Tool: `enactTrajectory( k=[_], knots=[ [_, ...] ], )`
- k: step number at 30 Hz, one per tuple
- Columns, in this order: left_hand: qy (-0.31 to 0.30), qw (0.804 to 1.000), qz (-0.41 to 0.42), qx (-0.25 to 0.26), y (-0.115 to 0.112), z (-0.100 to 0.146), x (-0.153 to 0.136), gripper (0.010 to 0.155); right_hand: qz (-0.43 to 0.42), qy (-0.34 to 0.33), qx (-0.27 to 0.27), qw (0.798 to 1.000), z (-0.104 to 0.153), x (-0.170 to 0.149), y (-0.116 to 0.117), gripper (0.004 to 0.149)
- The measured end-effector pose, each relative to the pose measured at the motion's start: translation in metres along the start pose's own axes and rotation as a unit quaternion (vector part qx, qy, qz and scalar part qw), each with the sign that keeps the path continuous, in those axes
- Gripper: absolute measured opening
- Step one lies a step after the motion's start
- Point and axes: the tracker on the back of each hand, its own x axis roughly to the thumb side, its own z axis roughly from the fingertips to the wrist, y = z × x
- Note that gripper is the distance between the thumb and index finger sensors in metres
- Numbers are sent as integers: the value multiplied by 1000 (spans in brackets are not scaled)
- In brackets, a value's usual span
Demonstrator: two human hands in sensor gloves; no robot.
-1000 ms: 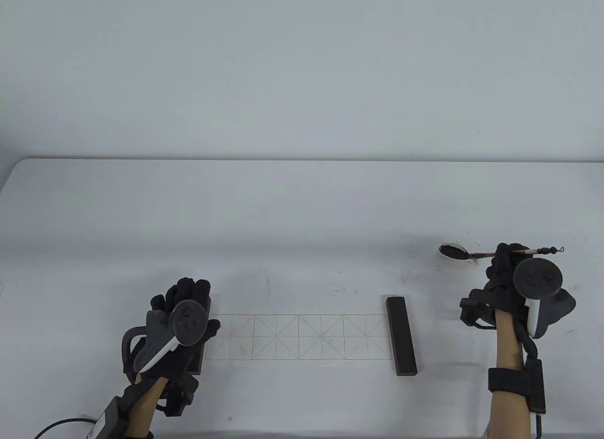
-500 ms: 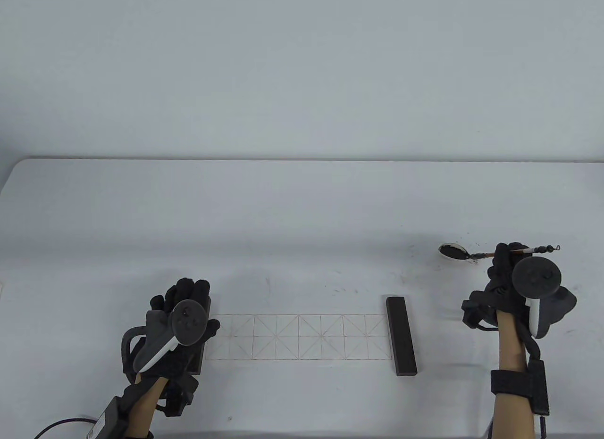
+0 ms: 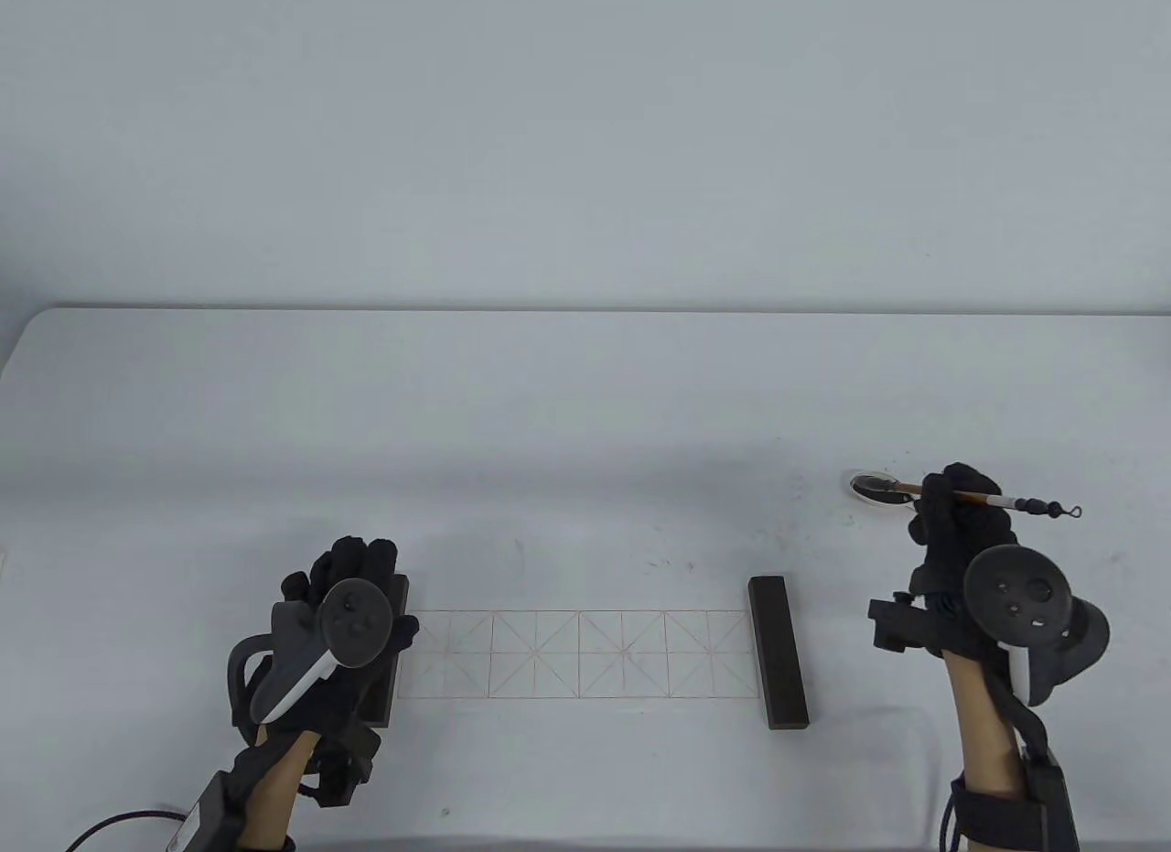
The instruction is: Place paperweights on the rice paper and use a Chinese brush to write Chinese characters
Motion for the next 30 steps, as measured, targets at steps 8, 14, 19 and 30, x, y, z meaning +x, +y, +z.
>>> enactTrajectory(
  k=[8, 14, 19, 30],
  knots=[
    [15, 1000, 5, 7, 2, 0, -6, 84, -53, -161, -10, 985, 56, 98, -1, 43],
    [27, 999, 15, 8, 3, -1, -12, 84, -72, -262, 17, 962, 105, 169, 20, 41],
    [31, 999, 22, 7, 4, -1, -15, 84, -75, -326, 29, 942, 142, 218, 40, 38],
    [33, 999, 34, 9, 6, -1, -18, 84, -55, -377, 88, 920, 193, 268, 91, 37]
  ],
)
